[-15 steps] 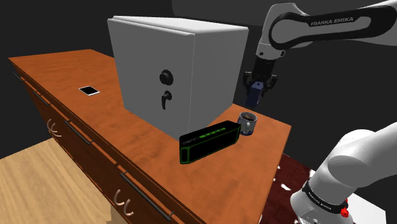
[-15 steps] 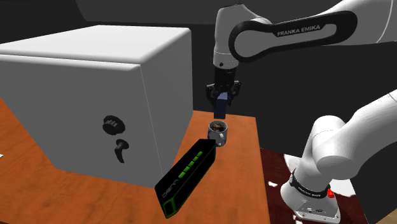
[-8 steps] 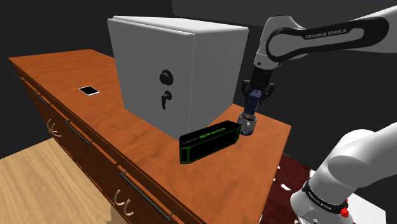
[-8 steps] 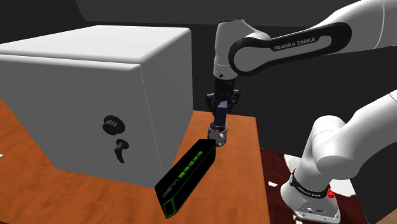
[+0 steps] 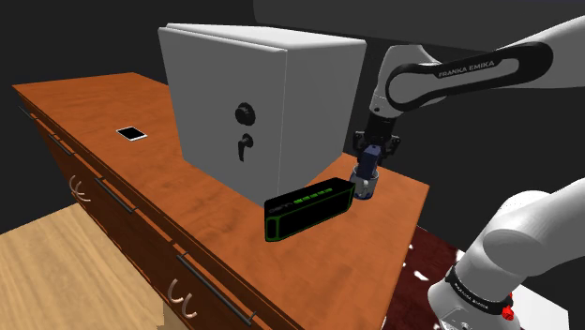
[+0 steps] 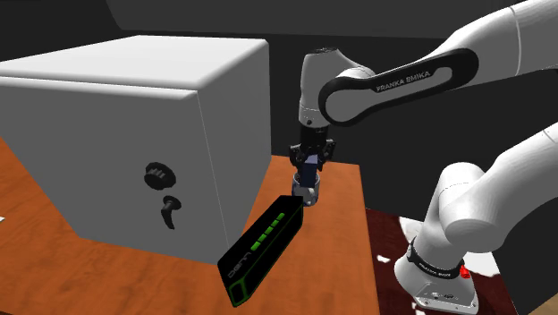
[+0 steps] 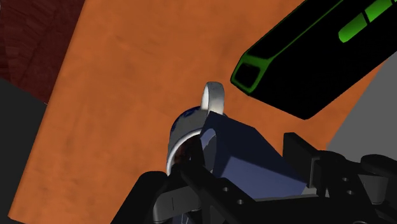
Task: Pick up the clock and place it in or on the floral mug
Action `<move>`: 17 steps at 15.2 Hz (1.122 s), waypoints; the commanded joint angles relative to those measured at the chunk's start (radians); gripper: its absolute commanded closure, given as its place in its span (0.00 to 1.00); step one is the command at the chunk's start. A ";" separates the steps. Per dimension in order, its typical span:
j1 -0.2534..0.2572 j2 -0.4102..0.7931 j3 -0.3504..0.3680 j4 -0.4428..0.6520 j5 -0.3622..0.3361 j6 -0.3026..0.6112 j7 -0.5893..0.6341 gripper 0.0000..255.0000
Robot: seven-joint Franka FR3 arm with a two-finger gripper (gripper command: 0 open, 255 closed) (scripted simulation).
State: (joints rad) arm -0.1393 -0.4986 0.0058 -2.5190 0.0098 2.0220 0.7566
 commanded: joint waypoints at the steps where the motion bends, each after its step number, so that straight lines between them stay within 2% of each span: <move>1: 0.000 0.001 -0.001 -0.010 0.000 0.012 -0.001 1.00; 8: 0.000 0.001 -0.001 -0.010 0.000 0.012 -0.001 1.00; 9: 0.000 0.001 -0.001 -0.010 0.000 0.012 -0.001 0.00; 14: 0.000 0.001 -0.001 -0.010 0.000 0.012 -0.001 0.00; 17: -0.001 -0.026 -0.001 0.072 -0.001 -0.097 -0.001 0.00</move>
State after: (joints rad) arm -0.1414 -0.5173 0.0025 -2.4765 0.0078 1.9631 0.7531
